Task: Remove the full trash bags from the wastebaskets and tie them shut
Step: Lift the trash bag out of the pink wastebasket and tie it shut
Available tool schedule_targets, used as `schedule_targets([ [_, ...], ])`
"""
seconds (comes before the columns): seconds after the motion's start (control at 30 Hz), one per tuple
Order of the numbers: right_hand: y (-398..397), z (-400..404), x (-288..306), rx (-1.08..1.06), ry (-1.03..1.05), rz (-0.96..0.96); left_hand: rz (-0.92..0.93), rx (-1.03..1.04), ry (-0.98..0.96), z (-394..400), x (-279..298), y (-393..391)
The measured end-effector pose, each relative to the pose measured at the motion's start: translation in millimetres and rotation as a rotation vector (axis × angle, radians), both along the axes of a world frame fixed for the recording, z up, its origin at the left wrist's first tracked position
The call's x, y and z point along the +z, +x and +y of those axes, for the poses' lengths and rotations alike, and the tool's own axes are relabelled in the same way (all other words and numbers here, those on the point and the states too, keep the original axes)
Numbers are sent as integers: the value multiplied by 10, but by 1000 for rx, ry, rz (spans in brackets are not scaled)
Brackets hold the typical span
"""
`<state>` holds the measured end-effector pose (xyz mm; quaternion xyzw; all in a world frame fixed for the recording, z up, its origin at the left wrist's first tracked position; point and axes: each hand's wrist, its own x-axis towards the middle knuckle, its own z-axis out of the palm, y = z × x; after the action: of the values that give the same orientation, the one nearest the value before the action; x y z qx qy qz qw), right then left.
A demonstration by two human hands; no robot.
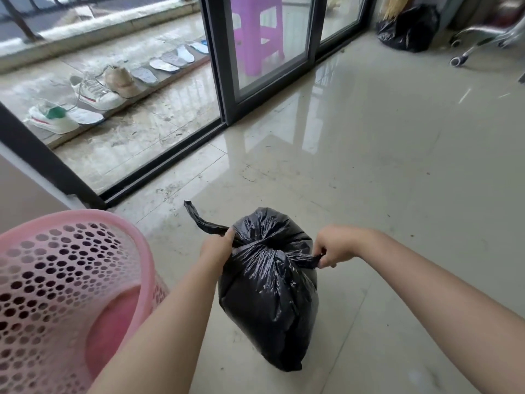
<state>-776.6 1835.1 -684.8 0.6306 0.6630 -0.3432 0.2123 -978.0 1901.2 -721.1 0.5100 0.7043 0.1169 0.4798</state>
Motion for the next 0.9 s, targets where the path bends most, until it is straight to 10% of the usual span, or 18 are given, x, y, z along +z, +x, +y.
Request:
schedule_targets([
  [0.23,-46,-26,17,6,-21,35,-211,188,75,18,64,127],
  [0.4,8,-10,13,-83,9,77,108,-46,307,52,125,127],
  [0.53,105,65,60,-153,90,155,12,-273,553,61,337,191],
  [0.9,161,2,82,-252,332,225,-312,-432,148,-47,368,360],
])
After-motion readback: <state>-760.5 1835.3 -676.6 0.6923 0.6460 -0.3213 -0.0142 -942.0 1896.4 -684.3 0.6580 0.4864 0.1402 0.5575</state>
